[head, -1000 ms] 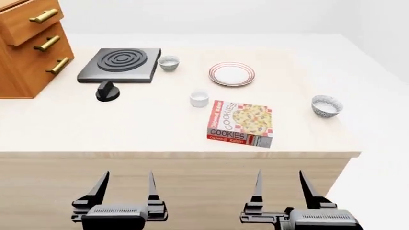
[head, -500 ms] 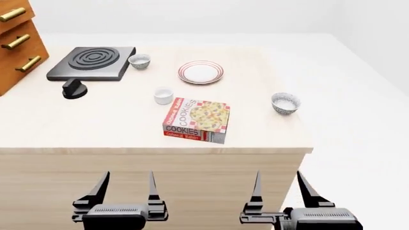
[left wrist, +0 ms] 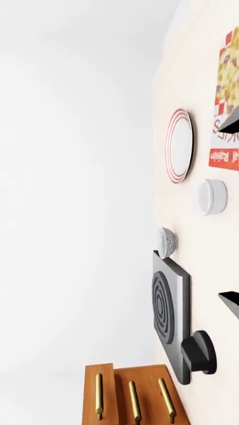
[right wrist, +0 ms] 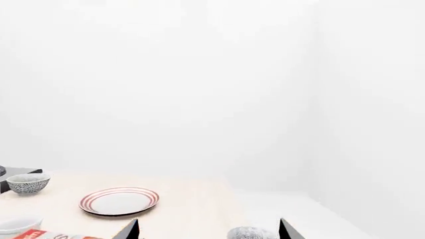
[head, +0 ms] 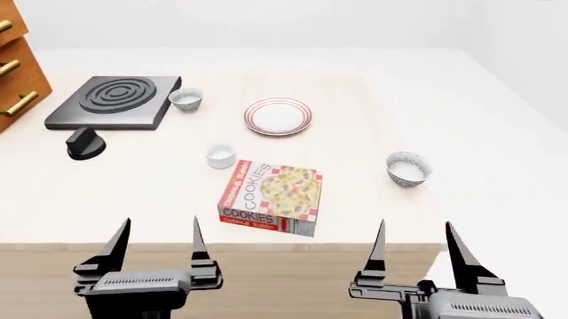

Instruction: Pick the akita bowl next to the cookies box and place it on the plate.

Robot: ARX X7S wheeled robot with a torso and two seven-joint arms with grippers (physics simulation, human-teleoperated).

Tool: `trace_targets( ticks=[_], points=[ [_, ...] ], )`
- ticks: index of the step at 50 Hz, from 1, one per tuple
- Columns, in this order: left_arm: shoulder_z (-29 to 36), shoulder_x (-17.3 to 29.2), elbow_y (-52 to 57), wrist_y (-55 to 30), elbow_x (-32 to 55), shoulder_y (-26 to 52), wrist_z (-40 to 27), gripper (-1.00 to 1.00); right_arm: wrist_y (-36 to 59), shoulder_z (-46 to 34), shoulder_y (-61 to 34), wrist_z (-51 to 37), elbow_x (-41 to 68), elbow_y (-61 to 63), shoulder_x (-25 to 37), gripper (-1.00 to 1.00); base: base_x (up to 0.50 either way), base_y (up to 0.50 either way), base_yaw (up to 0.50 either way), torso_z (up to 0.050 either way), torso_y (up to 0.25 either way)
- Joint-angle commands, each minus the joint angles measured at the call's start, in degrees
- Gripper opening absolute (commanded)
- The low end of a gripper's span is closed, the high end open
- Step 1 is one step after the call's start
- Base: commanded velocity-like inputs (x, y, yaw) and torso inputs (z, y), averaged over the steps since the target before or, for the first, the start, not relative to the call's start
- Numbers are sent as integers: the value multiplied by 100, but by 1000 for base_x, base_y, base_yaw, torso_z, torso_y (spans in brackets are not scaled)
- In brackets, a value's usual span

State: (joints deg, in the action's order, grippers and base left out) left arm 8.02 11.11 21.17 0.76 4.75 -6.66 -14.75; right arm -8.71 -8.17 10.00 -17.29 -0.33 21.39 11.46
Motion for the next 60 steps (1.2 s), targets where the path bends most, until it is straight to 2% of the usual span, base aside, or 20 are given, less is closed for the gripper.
trace_targets(
  ticks=[1, 3, 6, 9, 20, 44, 56, 57, 58, 60],
  points=[
    [-169, -22, 276, -155, 47, 209, 106, 100, 58, 198, -111, -27, -380, 313, 7, 100, 500, -12, 0, 0, 0],
    [-93, 100, 275, -118, 216, 247, 353, 100, 60, 205, -117, -47, -386, 313, 14, 100, 500, -12, 0, 0, 0],
    [-142, 67, 241, 64, 255, 243, 316, 100, 35, 213, -112, -78, -401, 320, 26, 100, 500, -9, 0, 0, 0],
    [-107, 182, 418, -152, 757, 156, 601, 100, 6, 214, -85, -90, -380, 348, 42, 100, 500, -12, 0, 0, 0],
    [-135, 85, 257, 381, 135, 67, 224, 100, -27, 206, 6, -134, -368, 485, 98, 100, 500, -9, 0, 0, 0],
    [-97, 149, 320, 324, 203, -4, 105, 100, 104, 234, 90, -266, -426, 737, 194, 100, 496, -14, 0, 0, 1],
    [-74, 187, 308, 266, 262, 35, 75, 100, 219, 219, 46, -336, -460, 749, 201, 100, 45, -4, 0, 0, 0],
    [-71, 191, 307, 259, 266, 38, 74, 100, 273, 215, 48, -313, -438, 792, 215, 100, 0, 0, 0, 0, 0],
    [-66, 192, 310, 216, 286, 44, 72, 100, 412, 257, 79, -107, 18, 994, 309, 100, 0, 0, 0, 0, 0],
    [-45, 198, 310, 232, 274, 26, 72, 100, 738, 325, 83, -103, 16, 1299, 373, 100, 0, 0, 0, 0, 0]
  ],
)
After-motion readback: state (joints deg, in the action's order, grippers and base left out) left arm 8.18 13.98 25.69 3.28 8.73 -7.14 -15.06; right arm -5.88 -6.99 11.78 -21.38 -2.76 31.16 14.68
